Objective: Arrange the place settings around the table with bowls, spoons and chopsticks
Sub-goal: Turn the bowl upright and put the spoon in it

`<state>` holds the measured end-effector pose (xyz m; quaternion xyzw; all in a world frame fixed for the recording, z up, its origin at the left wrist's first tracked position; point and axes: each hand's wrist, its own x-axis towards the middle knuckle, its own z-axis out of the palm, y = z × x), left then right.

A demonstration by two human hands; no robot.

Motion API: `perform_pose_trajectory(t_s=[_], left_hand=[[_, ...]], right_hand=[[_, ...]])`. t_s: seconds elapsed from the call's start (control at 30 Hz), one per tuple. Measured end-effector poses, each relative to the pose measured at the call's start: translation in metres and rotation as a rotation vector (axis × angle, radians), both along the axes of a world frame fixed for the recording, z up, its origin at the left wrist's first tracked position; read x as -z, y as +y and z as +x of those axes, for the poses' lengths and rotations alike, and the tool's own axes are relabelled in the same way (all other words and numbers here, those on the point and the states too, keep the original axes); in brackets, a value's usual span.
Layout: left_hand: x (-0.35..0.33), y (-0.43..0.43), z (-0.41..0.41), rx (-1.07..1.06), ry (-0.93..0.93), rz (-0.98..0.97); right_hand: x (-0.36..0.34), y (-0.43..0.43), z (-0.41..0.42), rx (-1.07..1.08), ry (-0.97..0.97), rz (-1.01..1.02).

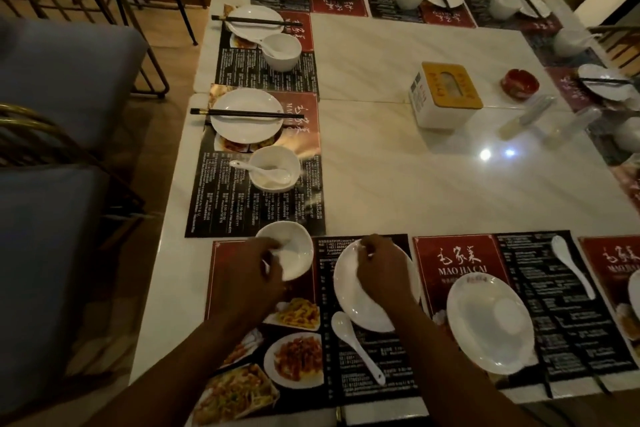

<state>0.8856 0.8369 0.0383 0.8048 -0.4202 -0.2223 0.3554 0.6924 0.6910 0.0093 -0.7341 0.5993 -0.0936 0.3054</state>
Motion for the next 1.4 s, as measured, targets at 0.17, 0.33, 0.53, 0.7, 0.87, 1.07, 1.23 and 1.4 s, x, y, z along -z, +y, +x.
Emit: perform_pose_trajectory(t_s=[0.17, 0.33, 0.53, 0.7, 0.87, 1.07, 1.23, 1.4], left_hand=[[-0.001, -0.019, -0.067, 0.190, 0.034, 0.106], [0.009, -0.028, -0.079, 0.213, 0.061, 0.246], [0.025, -0.023, -0.083, 0.177, 0.095, 0.324], [0.027, -0.020, -0.091, 0.120, 0.167, 0.267], [0.021, -0.009, -0.091, 0.108, 0.251, 0.229], [0.020, 0.042, -0.064, 0.113, 0.296, 0.259], [0.026, 0.101, -0.017, 0.005, 0.295, 0.310], [0.036, 0.117, 0.023, -0.026, 0.271, 0.387]], right_hand=[[0.013, -0.033, -0.068, -0.049, 0.381, -0.034], [0.026, -0.036, -0.079, -0.121, 0.330, 0.002], [0.023, -0.047, -0.085, -0.052, 0.130, 0.095], [0.003, -0.044, -0.095, 0.034, 0.036, 0.085], [-0.029, -0.023, -0.100, 0.103, 0.009, 0.104], [-0.044, 0.052, -0.070, 0.071, -0.068, 0.230], [-0.019, 0.108, -0.030, -0.030, -0.066, 0.238], [0.000, 0.137, 0.004, -0.060, -0.051, 0.218]])
